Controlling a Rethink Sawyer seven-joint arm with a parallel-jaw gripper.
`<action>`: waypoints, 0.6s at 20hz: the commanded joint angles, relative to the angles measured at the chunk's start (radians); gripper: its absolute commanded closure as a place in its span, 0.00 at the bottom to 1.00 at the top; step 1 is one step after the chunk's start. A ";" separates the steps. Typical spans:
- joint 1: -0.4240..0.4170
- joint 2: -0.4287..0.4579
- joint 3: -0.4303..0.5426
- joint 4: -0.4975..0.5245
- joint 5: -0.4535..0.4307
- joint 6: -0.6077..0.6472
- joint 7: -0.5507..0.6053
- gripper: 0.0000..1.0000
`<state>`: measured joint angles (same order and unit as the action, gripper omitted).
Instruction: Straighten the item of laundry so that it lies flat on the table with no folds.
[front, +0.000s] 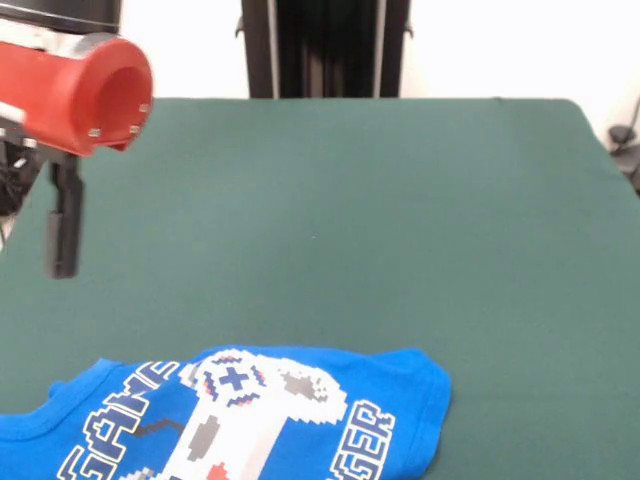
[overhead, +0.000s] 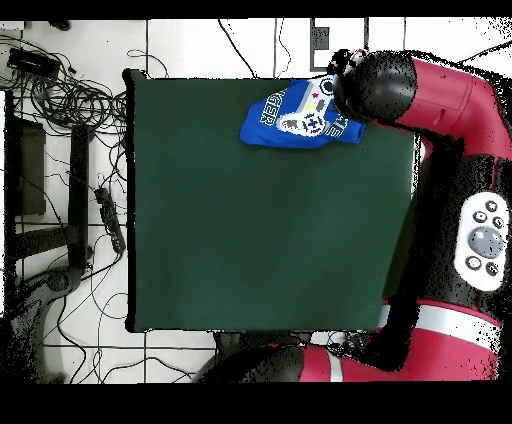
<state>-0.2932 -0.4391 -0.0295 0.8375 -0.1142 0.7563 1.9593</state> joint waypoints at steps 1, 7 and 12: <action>0.090 -0.007 0.091 0.067 0.001 0.125 -0.034 0.00; 0.121 0.064 0.081 -0.033 0.015 0.246 0.002 0.00; 0.139 0.118 0.079 -0.038 0.016 0.224 0.035 0.00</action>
<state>-0.1967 -0.3895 -0.0292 0.7703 -0.1138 0.8583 1.9593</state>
